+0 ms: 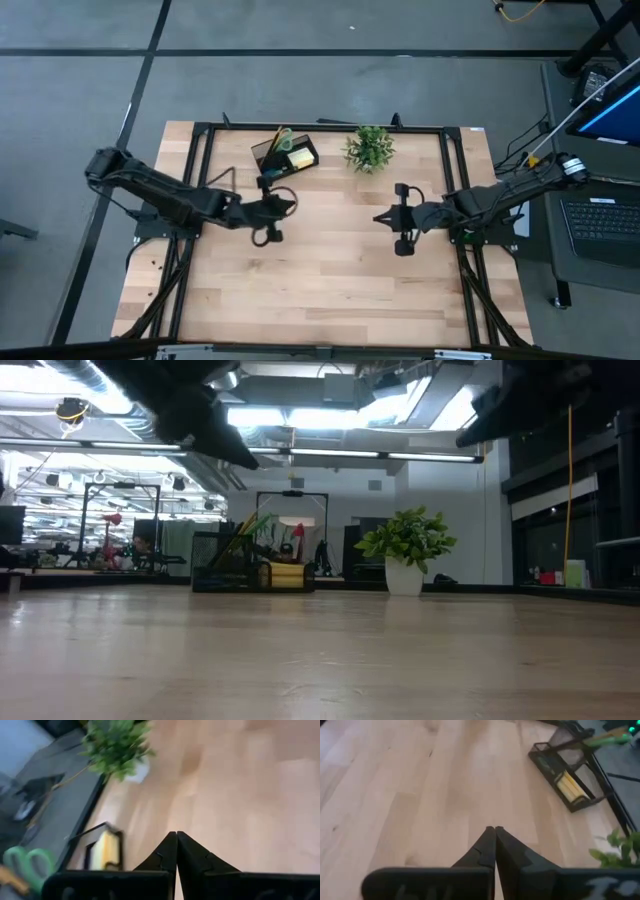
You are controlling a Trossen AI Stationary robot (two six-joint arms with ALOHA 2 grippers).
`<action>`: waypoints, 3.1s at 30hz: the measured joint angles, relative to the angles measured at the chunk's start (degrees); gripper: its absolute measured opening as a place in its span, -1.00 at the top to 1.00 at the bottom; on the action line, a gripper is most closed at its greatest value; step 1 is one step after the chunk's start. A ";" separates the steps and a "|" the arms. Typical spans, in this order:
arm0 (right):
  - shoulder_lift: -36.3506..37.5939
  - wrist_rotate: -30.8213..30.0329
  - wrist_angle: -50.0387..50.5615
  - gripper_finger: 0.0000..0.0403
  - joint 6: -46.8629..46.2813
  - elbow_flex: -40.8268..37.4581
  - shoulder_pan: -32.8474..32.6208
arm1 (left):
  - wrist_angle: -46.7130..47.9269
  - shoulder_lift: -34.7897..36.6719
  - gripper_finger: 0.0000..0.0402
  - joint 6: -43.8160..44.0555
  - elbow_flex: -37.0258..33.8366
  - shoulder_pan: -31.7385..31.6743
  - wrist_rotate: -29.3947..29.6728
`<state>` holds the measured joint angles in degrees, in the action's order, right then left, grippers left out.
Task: Pick and place office supplies into organizer
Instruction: Return to Home Position
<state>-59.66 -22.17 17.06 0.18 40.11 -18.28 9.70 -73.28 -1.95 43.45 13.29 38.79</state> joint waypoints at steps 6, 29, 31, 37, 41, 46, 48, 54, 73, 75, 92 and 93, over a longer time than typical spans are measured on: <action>7.00 -0.05 -3.82 0.94 -2.71 -5.75 0.02 | -5.88 10.59 0.99 -1.85 -7.84 -1.08 -8.62; 27.48 10.30 -1.30 0.94 6.24 -5.87 0.17 | -22.08 47.75 0.99 -8.36 -35.70 -6.04 -19.28; 27.78 10.29 -2.41 0.94 6.09 -6.63 0.17 | -22.65 49.68 0.99 -7.84 -37.29 -6.04 -19.89; 31.05 10.27 -13.28 0.94 4.78 -17.80 0.15 | -22.66 54.33 0.99 -8.35 -40.35 -6.30 -21.79; 35.09 9.97 -17.16 0.94 4.95 -22.01 0.15 | -22.73 56.28 0.99 -9.15 -40.51 -8.69 -23.10; 42.10 9.87 -13.80 0.94 4.87 -22.57 0.17 | -21.44 58.42 0.99 -8.59 -40.51 -14.25 -31.75; 44.95 9.84 -11.34 0.94 4.86 -22.57 0.17 | -21.74 58.62 1.00 -7.84 -40.98 -16.23 -33.76; 53.19 9.79 -5.37 0.94 4.84 -22.58 0.17 | -21.04 58.56 0.99 -4.63 -43.00 -19.88 -36.04; 59.54 5.73 -19.27 0.94 6.32 -35.66 0.50 | -21.54 58.30 0.98 5.59 -43.00 -20.69 -39.94; 59.54 5.75 -18.17 0.94 6.01 -35.66 0.48 | -21.51 58.30 0.99 5.74 -43.00 -20.69 -39.92; 59.53 13.33 -12.18 0.94 4.04 -35.66 0.46 | -21.51 58.30 0.98 5.74 -43.00 -20.69 -39.83; 59.54 13.35 -12.12 0.94 3.43 -35.66 0.46 | -21.51 58.30 0.98 5.74 -43.00 -20.69 -39.83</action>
<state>-0.12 -8.82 4.94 3.61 4.45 -17.82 -11.81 -14.98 3.79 0.45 -7.40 -1.04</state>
